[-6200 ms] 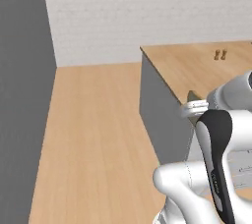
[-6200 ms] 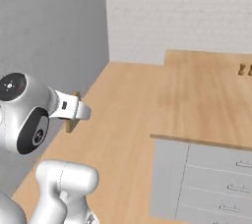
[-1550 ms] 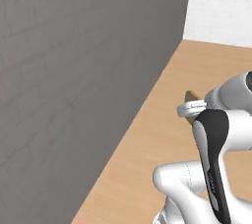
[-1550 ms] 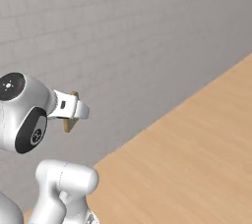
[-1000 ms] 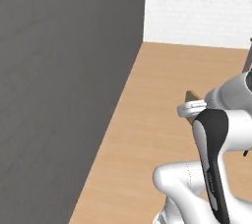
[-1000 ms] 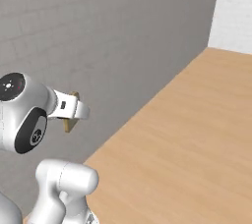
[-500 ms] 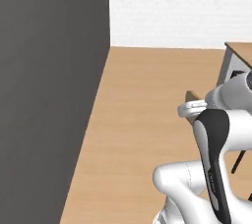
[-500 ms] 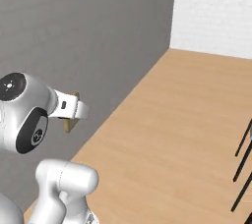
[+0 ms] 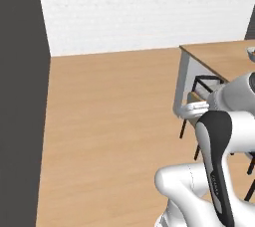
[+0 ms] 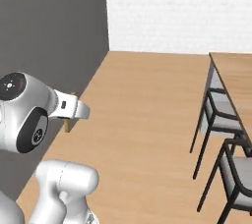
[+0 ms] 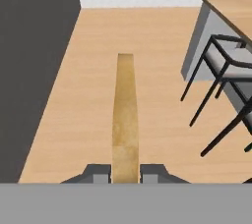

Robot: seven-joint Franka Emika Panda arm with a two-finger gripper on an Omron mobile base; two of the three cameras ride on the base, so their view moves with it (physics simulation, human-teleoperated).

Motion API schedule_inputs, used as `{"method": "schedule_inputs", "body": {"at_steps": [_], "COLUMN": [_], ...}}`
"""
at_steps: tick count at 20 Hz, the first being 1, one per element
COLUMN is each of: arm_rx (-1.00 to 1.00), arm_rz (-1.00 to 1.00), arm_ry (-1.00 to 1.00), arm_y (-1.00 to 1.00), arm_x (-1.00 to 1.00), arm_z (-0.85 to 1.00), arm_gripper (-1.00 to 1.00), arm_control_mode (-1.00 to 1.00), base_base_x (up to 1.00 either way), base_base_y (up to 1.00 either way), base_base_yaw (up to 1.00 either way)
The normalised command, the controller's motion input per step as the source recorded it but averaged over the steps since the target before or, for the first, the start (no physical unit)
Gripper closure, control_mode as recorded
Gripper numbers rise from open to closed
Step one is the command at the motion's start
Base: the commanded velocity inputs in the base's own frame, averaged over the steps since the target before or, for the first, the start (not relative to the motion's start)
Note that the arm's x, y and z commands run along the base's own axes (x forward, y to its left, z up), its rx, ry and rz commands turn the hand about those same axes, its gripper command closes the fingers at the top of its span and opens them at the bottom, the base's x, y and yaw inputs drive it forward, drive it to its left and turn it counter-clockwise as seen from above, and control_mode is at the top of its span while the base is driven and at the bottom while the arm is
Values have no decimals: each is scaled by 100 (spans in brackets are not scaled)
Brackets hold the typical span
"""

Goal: Start the toaster. Once the lever pops up, take the bread to the plate on the dining counter.

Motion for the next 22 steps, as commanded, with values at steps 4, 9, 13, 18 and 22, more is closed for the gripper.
{"method": "schedule_inputs", "body": {"at_steps": [4,9,13,18,22], "arm_rx": [0,0,0,0,0], "arm_rz": [0,0,0,0,0], "arm_ry": [0,0,0,0,0], "arm_y": [0,0,0,0,0], "arm_x": [0,0,0,0,0], "arm_z": [0,0,0,0,0], "arm_gripper": [100,100,100,100,100], "arm_control_mode": [100,100,100,100,100], "base_base_x": [83,78,81,73,64], "base_base_y": [4,13,11,4,0], "base_base_yaw": [-53,-53,-53,-56,-61]}}
